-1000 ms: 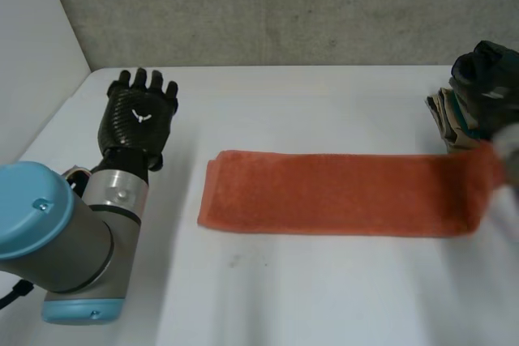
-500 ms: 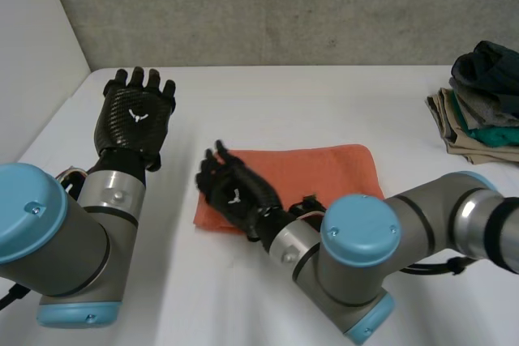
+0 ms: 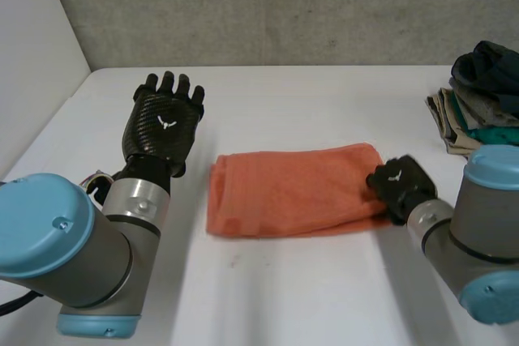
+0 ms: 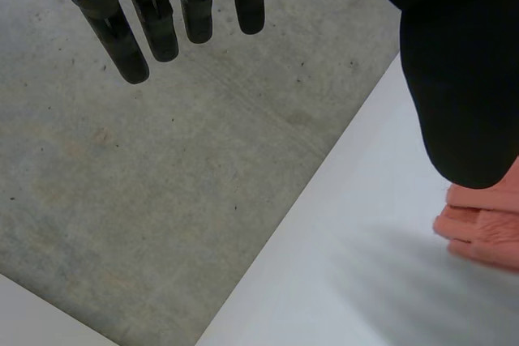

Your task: Fold the laundry.

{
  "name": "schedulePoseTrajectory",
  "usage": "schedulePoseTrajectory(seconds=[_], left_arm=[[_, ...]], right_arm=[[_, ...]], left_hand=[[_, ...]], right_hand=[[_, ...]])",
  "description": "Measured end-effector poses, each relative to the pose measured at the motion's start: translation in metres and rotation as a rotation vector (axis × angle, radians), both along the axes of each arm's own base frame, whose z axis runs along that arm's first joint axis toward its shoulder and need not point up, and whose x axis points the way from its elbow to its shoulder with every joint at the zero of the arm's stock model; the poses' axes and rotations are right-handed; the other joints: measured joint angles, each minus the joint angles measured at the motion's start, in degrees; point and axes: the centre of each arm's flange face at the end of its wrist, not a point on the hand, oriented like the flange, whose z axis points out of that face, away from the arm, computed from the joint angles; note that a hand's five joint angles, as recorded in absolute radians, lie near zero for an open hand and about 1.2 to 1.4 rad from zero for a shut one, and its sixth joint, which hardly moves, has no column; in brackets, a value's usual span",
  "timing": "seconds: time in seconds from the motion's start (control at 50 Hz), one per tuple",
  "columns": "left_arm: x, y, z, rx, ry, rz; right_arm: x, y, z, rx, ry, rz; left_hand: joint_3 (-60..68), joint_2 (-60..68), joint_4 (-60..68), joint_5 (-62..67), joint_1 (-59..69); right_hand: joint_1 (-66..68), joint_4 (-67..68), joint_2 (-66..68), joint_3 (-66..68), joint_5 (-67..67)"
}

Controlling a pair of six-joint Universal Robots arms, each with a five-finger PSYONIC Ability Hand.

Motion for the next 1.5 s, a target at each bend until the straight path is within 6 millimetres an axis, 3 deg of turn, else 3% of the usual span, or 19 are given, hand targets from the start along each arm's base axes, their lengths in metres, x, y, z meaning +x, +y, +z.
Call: schedulePoseTrajectory(seconds=[0.08,0.16,0.22,0.28,0.38,0.42,0.48,0.54,0.56,0.62,0.7,0.78,0.86,0.96,1.1,1.28,1.38,1.44,1.5], left_arm=[[0.001,0.001,0.002,-0.003,0.002,0.001],[0.003,0.003,0.007,-0.011,0.010,0.004],[0.005,0.003,0.011,-0.017,0.016,0.011],[0.008,0.001,0.013,-0.022,0.021,0.023],[0.015,-0.005,0.015,-0.022,0.034,0.049],[0.017,-0.008,0.016,-0.020,0.048,0.058],[0.017,-0.010,0.017,-0.014,0.077,0.060],[0.016,-0.013,0.019,-0.009,0.111,0.054],[0.014,-0.014,0.021,-0.007,0.132,0.049],[0.009,-0.017,0.024,0.001,0.178,0.031],[-0.011,-0.019,0.022,0.041,0.248,-0.038],[-0.037,-0.015,0.011,0.110,0.271,-0.135],[-0.064,-0.013,-0.009,0.214,0.254,-0.224],[-0.085,-0.016,-0.042,0.352,0.196,-0.255],[-0.083,-0.020,-0.074,0.486,0.102,-0.173],[-0.054,-0.019,-0.082,0.514,0.016,0.069],[-0.046,-0.010,-0.085,0.536,-0.057,0.106],[-0.046,-0.005,-0.085,0.544,-0.088,0.100],[-0.047,-0.001,-0.080,0.539,-0.096,0.084]], right_arm=[[0.007,-0.012,0.013,-0.111,0.020,-0.010],[0.037,-0.009,0.037,-0.249,0.001,0.061],[0.080,0.014,0.049,-0.322,-0.037,0.207],[0.120,0.045,0.045,-0.339,-0.075,0.379],[0.160,0.085,0.025,-0.301,-0.116,0.584],[0.167,0.093,0.019,-0.271,-0.142,0.622],[0.169,0.096,0.018,-0.196,-0.221,0.615],[0.165,0.091,0.022,-0.135,-0.298,0.579],[0.156,0.078,0.032,-0.066,-0.404,0.508],[0.136,0.055,0.049,0.010,-0.539,0.393],[0.093,0.019,0.070,0.103,-0.681,0.195],[0.066,0.001,0.074,0.160,-0.706,0.064],[0.054,-0.012,0.068,0.203,-0.681,-0.025],[0.056,-0.023,0.053,0.264,-0.635,-0.055],[0.074,-0.027,0.032,0.371,-0.601,0.014],[0.096,-0.023,0.004,0.444,-0.518,0.097],[0.100,-0.024,-0.007,0.414,-0.411,0.106],[0.099,-0.025,-0.006,0.388,-0.375,0.106],[0.097,-0.026,0.011,0.324,-0.343,0.111]], left_hand=[[0.00,0.00,0.00,0.00,0.00],[0.00,0.00,0.00,0.00,0.00],[0.00,0.00,0.00,0.00,0.00],[0.00,0.00,0.00,0.00,0.00],[0.00,0.00,0.00,0.00,0.00],[0.00,0.00,0.00,0.00,0.00],[0.00,0.00,0.00,0.00,0.00],[0.00,0.00,0.00,0.00,0.00],[0.00,0.00,0.00,0.00,0.00],[0.00,0.00,0.00,0.00,0.01],[0.00,0.00,0.00,0.00,0.00],[0.00,0.00,0.00,0.00,0.00],[0.00,0.00,0.00,0.00,0.00],[0.00,0.00,0.00,0.00,0.00],[0.00,0.00,0.00,0.00,0.00],[0.00,0.00,0.00,0.00,0.00],[0.00,0.00,0.00,0.00,0.00],[0.00,0.00,0.00,0.00,0.00],[0.00,0.00,0.00,0.00,0.00]], right_hand=[[0.00,0.26,0.00,0.05,0.27],[0.00,0.29,0.00,0.05,0.59],[0.00,0.30,0.00,0.05,0.83],[0.00,0.30,0.00,0.05,0.84],[-1.54,-2.98,-2.88,-3.04,-2.10],[-9.32,-13.63,-13.35,-13.50,-11.74],[-29.67,-35.57,-34.79,-35.15,-35.20],[-38.05,-44.00,-43.29,-43.53,-43.91],[-44.24,-50.49,-49.38,-49.93,-50.40],[-48.30,-54.99,-54.05,-54.95,-54.20],[-48.78,-56.11,-54.72,-56.10,-54.39],[-48.78,-56.11,-54.73,-56.10,-54.39],[-48.78,-56.11,-54.73,-56.10,-54.39],[-48.78,-56.11,-54.72,-56.10,-54.39],[-48.78,-56.11,-54.72,-56.09,-54.38],[-48.78,-56.11,-54.73,-56.09,-54.39],[-48.79,-56.11,-54.73,-56.10,-54.39],[-49.40,-56.11,-54.73,-56.10,-54.39],[-49.40,-56.11,-54.74,-56.10,-54.44]])
